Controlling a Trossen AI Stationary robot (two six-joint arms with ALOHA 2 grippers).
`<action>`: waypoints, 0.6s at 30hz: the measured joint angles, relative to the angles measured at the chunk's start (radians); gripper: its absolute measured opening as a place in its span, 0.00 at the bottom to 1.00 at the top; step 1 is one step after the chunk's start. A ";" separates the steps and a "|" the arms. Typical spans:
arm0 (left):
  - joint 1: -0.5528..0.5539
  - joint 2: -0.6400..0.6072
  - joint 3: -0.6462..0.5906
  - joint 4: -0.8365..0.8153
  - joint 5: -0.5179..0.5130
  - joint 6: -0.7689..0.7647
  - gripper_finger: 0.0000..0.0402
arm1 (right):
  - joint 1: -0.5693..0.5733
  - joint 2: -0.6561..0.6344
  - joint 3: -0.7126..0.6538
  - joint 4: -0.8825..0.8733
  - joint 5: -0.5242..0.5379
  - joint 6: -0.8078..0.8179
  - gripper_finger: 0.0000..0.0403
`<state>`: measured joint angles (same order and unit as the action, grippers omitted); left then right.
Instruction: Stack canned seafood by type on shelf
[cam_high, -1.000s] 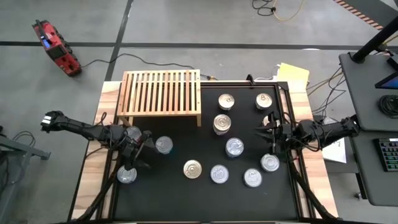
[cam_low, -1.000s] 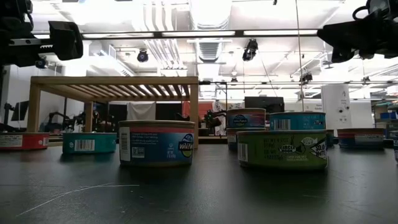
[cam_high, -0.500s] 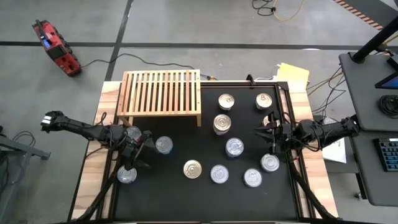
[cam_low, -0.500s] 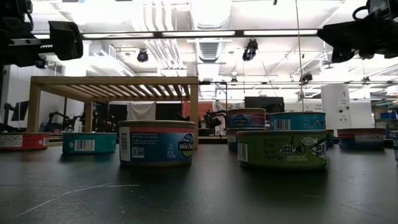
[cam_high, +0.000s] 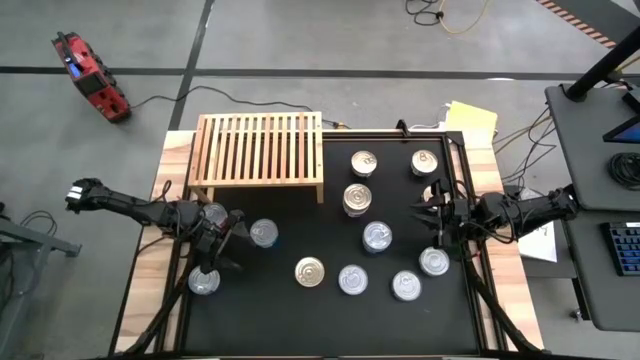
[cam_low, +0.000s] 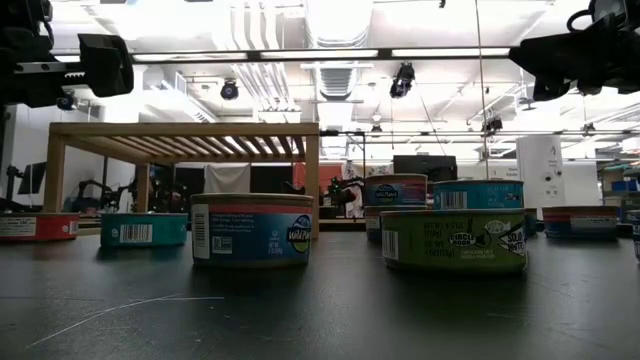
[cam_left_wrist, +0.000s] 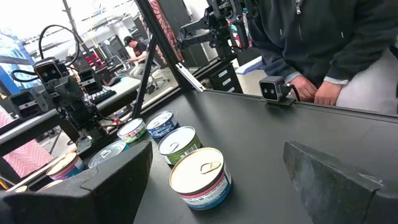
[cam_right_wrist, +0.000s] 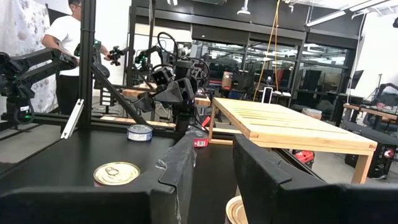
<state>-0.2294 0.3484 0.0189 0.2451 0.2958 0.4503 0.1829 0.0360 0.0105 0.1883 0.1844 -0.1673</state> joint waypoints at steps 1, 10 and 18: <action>0.000 0.000 0.000 0.000 0.000 0.000 0.86 | 0.000 0.000 0.000 0.000 0.000 0.000 0.25; 0.000 0.000 0.000 0.000 0.000 0.000 0.86 | 0.000 0.000 0.000 0.000 0.000 0.000 0.20; 0.000 0.000 0.000 0.000 0.000 0.000 0.86 | 0.000 0.000 0.000 0.000 0.000 0.000 0.16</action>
<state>-0.2295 0.3482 0.0189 0.2451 0.2959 0.4507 0.1826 0.0360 0.0105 0.1886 0.1844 -0.1673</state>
